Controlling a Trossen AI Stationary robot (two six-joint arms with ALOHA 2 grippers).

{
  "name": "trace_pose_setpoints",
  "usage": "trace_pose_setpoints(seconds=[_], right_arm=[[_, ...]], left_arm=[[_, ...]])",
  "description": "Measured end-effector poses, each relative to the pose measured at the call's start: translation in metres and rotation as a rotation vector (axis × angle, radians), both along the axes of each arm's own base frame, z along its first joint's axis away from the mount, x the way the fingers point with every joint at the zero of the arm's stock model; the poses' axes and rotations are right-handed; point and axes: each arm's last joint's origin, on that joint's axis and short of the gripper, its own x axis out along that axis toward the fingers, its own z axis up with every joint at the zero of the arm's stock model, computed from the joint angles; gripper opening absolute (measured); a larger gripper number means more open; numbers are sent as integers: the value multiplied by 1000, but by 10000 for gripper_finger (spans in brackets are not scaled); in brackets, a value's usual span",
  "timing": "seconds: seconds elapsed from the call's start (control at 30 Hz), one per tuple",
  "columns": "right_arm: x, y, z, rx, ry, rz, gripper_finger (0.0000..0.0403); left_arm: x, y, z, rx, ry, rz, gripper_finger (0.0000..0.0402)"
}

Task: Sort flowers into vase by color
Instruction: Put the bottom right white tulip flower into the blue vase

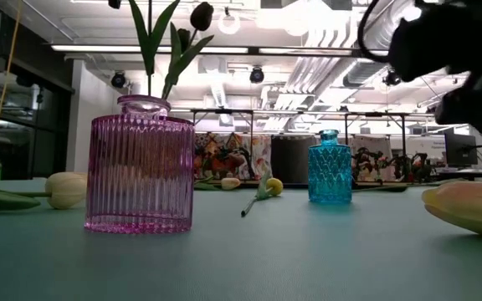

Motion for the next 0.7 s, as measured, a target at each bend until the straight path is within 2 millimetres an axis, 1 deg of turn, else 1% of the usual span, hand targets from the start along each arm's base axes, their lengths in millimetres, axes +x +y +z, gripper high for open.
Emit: trace_pose_setpoints(seconds=[0.23,0.4,0.57,0.7], right_arm=[[-10,24,-7,-129,-43,45,316],[-15,40,-24,-187,-17,103,316],[-14,59,-40,-177,-41,149,316],[-14,65,-49,-226,-33,107,309]], left_arm=[[0,0,0,18,5,1,235],[0,0,0,17,5,1,235],[0,0,0,17,5,1,235],[0,0,0,17,5,1,235]])
